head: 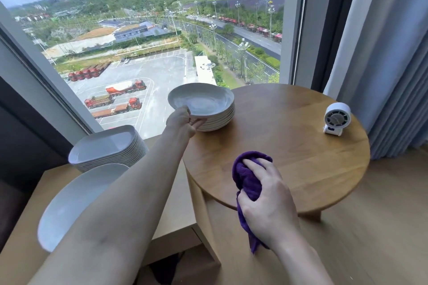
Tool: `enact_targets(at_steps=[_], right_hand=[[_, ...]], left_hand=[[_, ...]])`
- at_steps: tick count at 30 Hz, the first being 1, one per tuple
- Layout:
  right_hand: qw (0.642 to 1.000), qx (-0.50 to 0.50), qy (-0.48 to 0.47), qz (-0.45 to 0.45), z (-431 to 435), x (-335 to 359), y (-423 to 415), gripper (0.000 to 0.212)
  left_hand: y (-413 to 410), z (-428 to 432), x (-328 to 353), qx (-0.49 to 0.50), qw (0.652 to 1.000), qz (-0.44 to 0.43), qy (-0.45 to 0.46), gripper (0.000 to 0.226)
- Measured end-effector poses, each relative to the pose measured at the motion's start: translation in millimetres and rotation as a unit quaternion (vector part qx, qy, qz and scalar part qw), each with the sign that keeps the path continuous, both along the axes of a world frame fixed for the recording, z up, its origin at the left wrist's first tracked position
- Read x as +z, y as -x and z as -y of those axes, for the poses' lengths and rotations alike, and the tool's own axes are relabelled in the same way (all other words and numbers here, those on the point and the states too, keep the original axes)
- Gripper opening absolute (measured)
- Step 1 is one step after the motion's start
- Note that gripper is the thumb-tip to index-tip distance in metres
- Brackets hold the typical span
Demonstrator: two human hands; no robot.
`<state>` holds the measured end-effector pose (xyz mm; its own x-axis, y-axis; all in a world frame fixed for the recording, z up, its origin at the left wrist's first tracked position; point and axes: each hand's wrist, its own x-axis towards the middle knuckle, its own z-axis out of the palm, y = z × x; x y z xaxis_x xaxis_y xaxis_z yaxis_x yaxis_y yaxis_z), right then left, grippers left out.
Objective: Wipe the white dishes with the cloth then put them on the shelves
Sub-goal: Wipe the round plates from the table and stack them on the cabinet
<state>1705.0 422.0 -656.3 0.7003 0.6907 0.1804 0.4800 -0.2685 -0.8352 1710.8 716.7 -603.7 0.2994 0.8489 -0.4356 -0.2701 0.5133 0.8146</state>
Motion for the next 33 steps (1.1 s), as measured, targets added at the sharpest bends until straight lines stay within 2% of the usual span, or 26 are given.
enact_targets(at_steps=[3, 10, 17, 27, 29, 33], right_hand=[[1.0, -0.005, -0.009, 0.004, 0.0, 0.8, 0.1, 0.065], [0.998, 0.0, -0.061, 0.015, 4.4, 12.7, 13.3, 0.063], [0.991, 0.066, -0.106, 0.045, 26.4, 22.1, 58.8, 0.058], [0.974, 0.216, 0.04, 0.056, 55.8, -8.9, 151.0, 0.056], [0.965, 0.245, 0.077, 0.06, 57.7, -19.6, 166.5, 0.061], [0.936, 0.315, 0.15, 0.033, 53.6, -29.9, 178.9, 0.084]], left_hand=[[25.4, 11.7, 4.6, -0.007, 0.999, 0.015, -0.034, 0.048], [126.7, 71.0, 8.6, -0.061, 0.996, 0.035, -0.05, 0.047], [249.9, 161.6, -10.5, -0.063, 0.996, 0.045, -0.046, 0.055], [388.2, 253.5, -62.3, -0.065, 0.997, 0.002, -0.044, 0.051], [404.4, 261.3, -70.8, -0.054, 0.998, -0.003, -0.045, 0.054], [421.2, 264.8, -79.5, -0.063, 0.996, -0.011, -0.062, 0.077]])
